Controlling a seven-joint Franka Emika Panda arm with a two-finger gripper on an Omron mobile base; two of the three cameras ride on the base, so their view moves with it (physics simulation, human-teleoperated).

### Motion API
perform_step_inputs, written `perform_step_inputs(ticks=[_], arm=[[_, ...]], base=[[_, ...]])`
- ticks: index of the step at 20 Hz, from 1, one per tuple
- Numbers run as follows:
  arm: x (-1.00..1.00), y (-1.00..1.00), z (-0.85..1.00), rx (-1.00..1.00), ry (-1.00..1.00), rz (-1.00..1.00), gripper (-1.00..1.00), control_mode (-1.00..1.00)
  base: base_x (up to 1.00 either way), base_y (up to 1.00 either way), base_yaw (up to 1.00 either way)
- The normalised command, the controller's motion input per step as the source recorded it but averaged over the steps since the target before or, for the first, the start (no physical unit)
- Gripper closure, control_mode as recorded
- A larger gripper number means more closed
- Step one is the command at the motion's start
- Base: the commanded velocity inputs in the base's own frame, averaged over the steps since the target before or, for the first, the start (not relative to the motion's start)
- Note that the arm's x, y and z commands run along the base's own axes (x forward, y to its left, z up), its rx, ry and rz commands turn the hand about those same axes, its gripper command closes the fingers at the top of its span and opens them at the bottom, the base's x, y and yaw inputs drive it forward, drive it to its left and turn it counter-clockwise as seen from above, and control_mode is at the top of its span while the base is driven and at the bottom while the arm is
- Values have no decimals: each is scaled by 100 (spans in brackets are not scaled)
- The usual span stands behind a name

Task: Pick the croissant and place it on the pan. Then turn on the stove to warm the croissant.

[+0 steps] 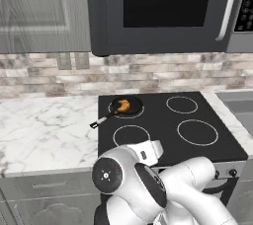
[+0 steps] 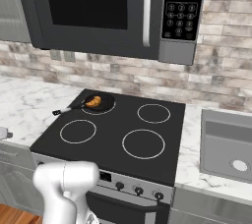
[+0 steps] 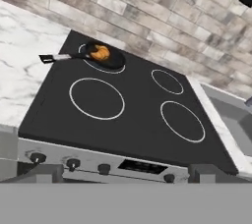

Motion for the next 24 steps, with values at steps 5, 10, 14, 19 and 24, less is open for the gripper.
perform_step_inputs(ticks=[5, 10, 14, 19, 24], arm=[[0, 3, -60, -22, -2, 0, -100, -100], [0, 0, -54, -19, -6, 0, -100, -100], [0, 0, -39, -16, -4, 0, -100, -100], [0, 0, -23, -13, 0, 0, -100, -100], [0, 0, -16, -13, 0, 0, -100, -100]], base=[[0, 0, 0], [0, 0, 0], [0, 0, 0], [0, 0, 0], [0, 0, 0]])
